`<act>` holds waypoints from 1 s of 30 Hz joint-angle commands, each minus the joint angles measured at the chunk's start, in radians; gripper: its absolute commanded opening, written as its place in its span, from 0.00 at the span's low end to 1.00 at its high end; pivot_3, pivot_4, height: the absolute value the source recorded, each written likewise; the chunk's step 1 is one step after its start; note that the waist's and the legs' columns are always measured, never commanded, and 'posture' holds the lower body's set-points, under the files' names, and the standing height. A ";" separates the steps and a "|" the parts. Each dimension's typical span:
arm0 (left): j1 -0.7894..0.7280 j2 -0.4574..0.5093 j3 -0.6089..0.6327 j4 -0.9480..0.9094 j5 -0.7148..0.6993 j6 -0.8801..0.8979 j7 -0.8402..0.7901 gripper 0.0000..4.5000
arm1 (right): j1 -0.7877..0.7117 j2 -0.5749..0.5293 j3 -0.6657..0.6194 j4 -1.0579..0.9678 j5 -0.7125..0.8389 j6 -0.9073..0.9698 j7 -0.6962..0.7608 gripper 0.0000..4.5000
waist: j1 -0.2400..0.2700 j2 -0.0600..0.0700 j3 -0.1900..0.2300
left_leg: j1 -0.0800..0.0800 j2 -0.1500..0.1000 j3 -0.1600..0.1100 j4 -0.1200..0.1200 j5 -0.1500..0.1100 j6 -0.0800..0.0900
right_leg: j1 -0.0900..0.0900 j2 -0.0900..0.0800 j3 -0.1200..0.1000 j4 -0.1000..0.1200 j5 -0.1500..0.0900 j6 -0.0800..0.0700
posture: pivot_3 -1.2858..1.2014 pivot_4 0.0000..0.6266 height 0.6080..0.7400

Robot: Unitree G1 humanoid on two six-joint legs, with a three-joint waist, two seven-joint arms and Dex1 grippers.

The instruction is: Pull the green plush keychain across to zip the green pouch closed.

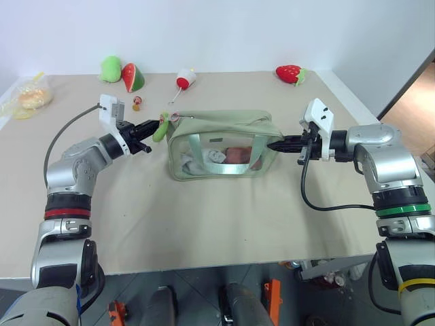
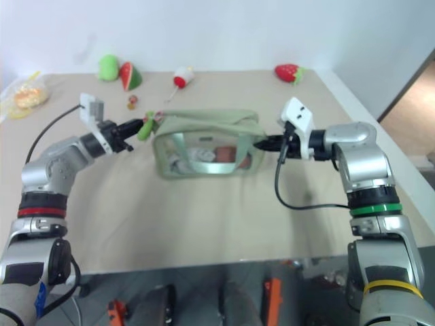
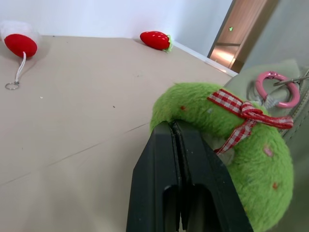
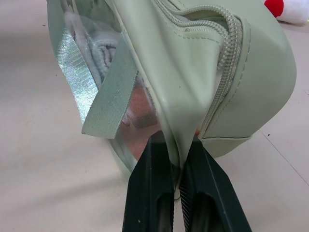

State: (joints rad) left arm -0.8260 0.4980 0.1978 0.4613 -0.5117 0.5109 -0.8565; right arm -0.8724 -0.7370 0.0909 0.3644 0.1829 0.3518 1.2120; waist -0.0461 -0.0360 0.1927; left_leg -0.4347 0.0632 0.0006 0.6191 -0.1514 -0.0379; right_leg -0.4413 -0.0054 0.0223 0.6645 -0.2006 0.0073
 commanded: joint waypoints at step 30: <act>-0.058 0.008 -0.021 0.024 0.030 -0.008 -0.044 0.68 | -0.005 -0.009 -0.030 -0.060 0.017 0.010 -0.014 0.00 | 0.001 0.000 0.000 | 0.000 0.000 0.000 0.001 0.000 0.000 | 0.000 0.000 0.001 0.000 0.001 0.001 | 0.52 0.24 1.00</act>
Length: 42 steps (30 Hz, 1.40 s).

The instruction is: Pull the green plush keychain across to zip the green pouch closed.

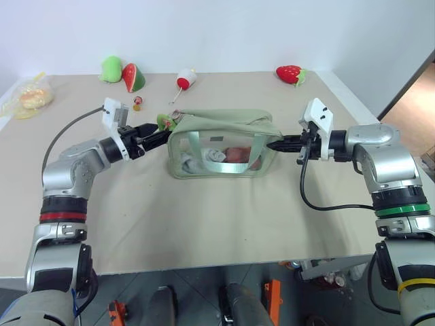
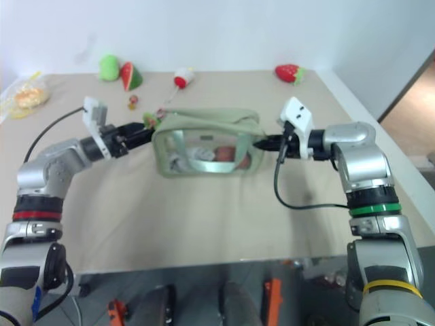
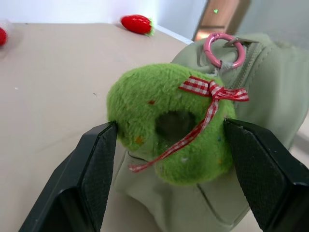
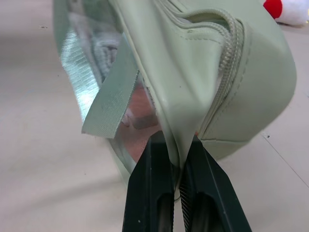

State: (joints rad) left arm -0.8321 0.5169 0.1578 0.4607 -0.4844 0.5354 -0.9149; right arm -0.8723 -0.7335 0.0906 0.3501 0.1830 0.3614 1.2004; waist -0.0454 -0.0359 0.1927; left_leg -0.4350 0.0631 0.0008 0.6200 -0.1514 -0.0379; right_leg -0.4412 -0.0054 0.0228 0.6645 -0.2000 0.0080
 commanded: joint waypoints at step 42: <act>-0.284 -0.057 -0.161 -0.107 0.123 -0.258 -0.114 0.01 | 0.017 -0.012 -0.040 -0.073 0.026 0.018 -0.014 0.00 | 0.000 0.000 0.000 | -0.001 -0.001 0.000 0.000 0.000 0.000 | 0.000 0.000 0.000 0.000 0.000 0.001 | 0.52 0.24 1.00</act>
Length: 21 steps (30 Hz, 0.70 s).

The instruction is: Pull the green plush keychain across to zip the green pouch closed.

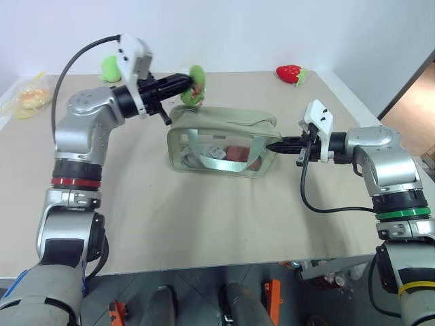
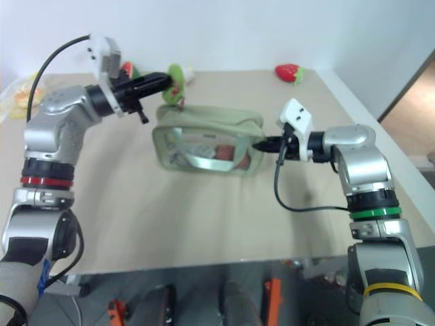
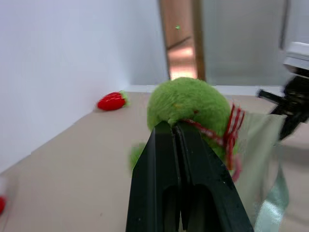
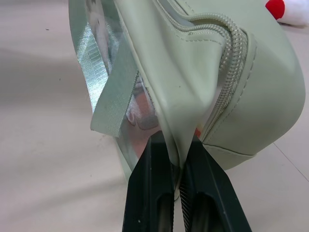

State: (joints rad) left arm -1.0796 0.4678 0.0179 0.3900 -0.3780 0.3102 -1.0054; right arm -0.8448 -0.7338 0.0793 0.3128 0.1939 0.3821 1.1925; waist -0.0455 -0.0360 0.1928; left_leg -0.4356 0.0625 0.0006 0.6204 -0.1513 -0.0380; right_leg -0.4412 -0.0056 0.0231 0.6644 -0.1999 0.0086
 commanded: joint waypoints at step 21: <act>0.023 0.094 0.122 -0.056 -0.102 0.085 -0.067 0.66 | 0.000 -0.009 -0.025 -0.045 0.025 0.004 -0.015 0.00 | -0.004 0.000 0.000 | 0.000 0.000 0.000 0.000 0.000 0.000 | -0.001 0.000 0.000 0.000 0.000 0.000 | 0.52 0.24 1.00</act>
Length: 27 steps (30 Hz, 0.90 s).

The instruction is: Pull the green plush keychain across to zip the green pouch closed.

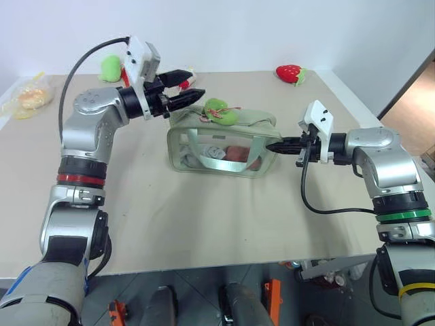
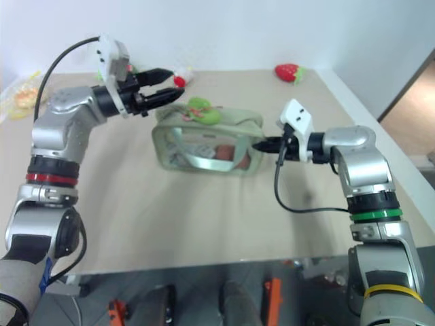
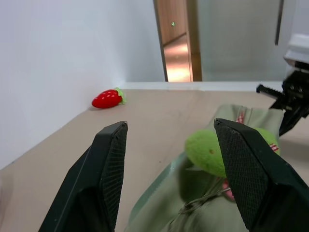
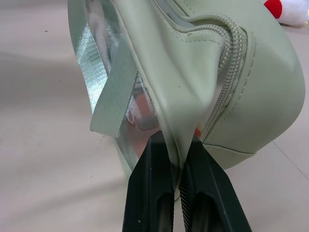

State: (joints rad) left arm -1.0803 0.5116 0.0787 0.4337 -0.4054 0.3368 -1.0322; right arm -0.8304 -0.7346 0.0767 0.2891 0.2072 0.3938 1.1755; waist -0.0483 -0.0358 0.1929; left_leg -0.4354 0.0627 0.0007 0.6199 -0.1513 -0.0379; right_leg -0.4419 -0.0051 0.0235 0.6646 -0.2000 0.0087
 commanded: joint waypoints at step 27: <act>0.247 0.098 0.024 -0.030 -0.090 0.188 -0.113 0.66 | 0.021 -0.022 -0.033 -0.077 0.026 0.022 -0.002 0.00 | 0.002 0.000 0.000 | 0.000 0.000 0.000 0.002 0.000 0.000 | 0.001 0.000 0.000 0.000 0.000 -0.001 | 0.52 0.24 1.00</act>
State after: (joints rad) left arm -0.7986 0.6058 0.0884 0.4015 -0.5045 0.5561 -1.1436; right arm -0.8041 -0.7410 0.0711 0.2492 0.2155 0.4117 1.1734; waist -0.0461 -0.0358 0.1928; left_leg -0.4354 0.0629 0.0004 0.6216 -0.1513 -0.0379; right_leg -0.4412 -0.0049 0.0232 0.6649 -0.1999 0.0081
